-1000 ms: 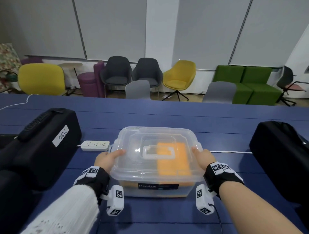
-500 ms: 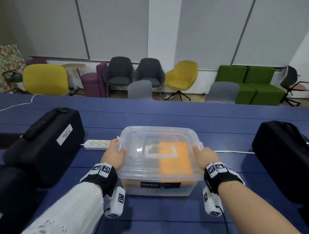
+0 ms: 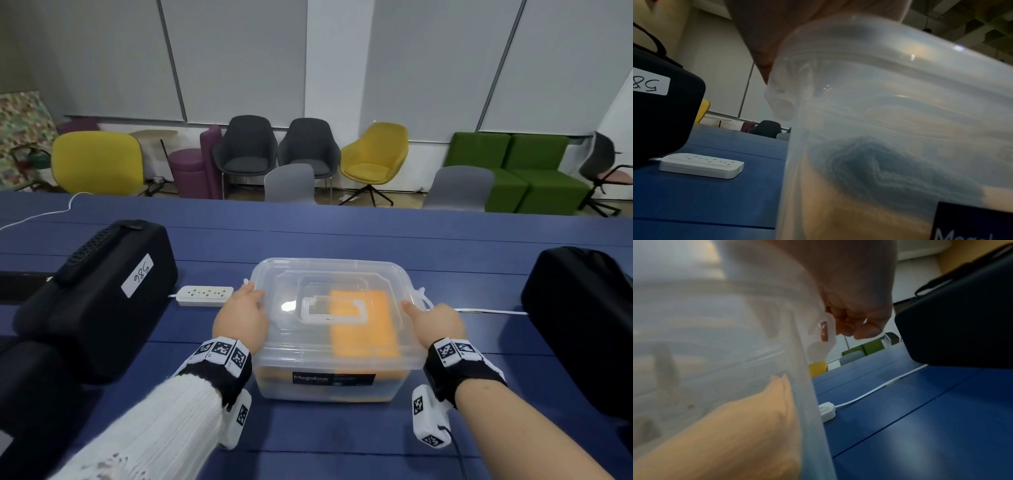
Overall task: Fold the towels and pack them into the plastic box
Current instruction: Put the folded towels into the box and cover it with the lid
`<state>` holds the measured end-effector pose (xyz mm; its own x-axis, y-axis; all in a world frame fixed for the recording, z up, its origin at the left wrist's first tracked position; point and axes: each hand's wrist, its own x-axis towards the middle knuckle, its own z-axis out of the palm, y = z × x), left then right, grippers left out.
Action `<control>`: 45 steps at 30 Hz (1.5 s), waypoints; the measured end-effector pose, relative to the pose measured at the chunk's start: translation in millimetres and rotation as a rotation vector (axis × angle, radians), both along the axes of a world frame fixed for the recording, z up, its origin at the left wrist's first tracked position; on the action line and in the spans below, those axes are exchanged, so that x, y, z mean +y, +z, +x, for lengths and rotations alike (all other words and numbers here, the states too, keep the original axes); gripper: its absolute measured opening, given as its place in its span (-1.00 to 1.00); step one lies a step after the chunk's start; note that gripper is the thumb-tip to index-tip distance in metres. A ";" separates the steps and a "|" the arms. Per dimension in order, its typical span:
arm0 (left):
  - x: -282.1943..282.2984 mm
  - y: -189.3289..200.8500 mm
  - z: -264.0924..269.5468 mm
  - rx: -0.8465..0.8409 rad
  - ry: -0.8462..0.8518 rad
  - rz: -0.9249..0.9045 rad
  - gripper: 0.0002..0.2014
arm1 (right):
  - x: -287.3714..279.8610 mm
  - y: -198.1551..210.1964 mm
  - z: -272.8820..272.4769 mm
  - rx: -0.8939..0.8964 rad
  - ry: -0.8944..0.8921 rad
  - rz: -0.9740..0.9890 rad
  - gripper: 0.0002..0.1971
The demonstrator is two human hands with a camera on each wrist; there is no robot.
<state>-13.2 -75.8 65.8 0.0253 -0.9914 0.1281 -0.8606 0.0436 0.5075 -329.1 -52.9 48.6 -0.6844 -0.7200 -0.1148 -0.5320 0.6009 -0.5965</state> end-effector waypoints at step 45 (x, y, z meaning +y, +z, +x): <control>4.2 -1.8 -4.6 -0.086 0.170 -0.075 -0.41 | -5.9 27.3 15.1 0.551 0.291 0.243 -0.69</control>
<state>-17.8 -71.6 64.0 0.1773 -0.9615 0.2099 -0.8986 -0.0712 0.4329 -314.0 -58.8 76.0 -0.4714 -0.8818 0.0140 -0.8808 0.4699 -0.0573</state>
